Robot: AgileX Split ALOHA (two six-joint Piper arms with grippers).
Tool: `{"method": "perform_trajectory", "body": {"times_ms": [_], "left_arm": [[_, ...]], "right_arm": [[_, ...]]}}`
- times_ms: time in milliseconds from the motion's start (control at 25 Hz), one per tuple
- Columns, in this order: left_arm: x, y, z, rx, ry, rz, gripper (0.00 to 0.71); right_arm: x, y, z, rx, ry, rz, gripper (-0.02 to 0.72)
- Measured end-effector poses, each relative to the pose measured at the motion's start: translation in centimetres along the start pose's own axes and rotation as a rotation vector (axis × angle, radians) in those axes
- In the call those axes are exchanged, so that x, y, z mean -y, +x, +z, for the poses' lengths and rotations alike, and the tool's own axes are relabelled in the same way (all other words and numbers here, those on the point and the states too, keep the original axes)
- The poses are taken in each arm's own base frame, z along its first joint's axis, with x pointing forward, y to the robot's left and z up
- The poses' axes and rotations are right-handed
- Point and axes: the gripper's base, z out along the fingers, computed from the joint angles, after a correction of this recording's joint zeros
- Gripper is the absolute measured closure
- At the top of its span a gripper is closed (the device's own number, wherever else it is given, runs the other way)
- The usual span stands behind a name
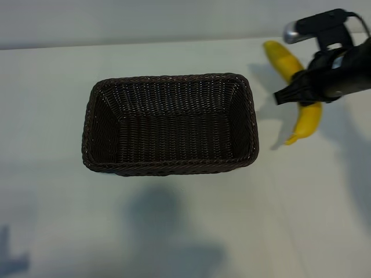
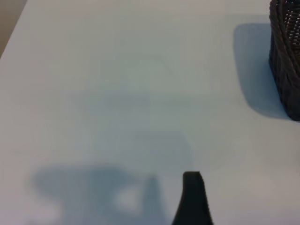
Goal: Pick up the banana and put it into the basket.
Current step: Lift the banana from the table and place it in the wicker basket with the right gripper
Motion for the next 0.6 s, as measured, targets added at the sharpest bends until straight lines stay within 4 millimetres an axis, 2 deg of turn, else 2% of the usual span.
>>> {"method": "perform_trajectory", "body": {"times_ms": [240, 480, 600], "left_arm": [[0.0, 0.0, 0.0, 0.000, 0.000, 0.000, 0.132], [0.0, 0.0, 0.0, 0.000, 0.000, 0.000, 0.132], [0.0, 0.0, 0.0, 0.000, 0.000, 0.000, 0.132]], "right_arm": [[-4.3, -0.8, -0.3, 0.074, -0.075, -0.116, 0.277], [-8.3, -3.0, -1.8, 0.177, -0.143, -0.229, 0.277], [-9.7, -3.5, -2.3, 0.241, -0.166, -0.286, 0.277]]}}
